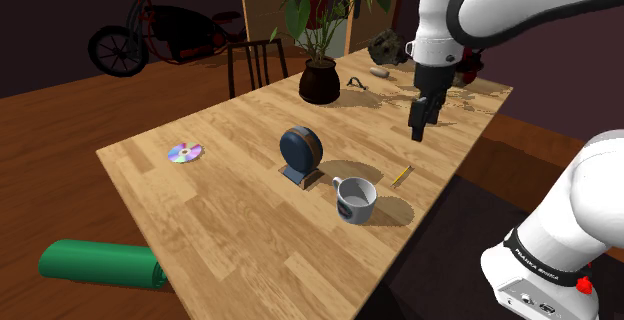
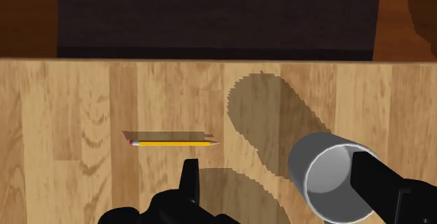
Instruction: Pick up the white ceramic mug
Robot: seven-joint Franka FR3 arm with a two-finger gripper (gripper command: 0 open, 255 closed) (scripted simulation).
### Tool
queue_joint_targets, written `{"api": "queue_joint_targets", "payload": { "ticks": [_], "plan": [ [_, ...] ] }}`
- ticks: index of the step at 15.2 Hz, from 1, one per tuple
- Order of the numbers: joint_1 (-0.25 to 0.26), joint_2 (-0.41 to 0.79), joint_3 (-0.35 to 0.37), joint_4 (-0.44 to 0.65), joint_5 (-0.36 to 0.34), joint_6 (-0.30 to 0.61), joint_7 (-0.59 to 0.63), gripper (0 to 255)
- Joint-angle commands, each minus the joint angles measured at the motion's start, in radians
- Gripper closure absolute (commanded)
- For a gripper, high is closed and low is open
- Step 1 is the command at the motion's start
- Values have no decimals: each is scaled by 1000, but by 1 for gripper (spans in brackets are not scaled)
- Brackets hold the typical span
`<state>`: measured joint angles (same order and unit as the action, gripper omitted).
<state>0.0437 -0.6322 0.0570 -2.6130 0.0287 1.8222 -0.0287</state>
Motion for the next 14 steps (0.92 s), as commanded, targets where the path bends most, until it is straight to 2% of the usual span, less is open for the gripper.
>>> {"api": "queue_joint_targets", "payload": {
  "ticks": [1, 8, 14],
  "plan": [
    [11, 42, 8, -32, 13, 87, -1, 0],
    [57, 259, 51, -77, 66, 387, 7, 0],
    [93, 496, 89, -50, 98, 631, 12, 0]
  ]
}}
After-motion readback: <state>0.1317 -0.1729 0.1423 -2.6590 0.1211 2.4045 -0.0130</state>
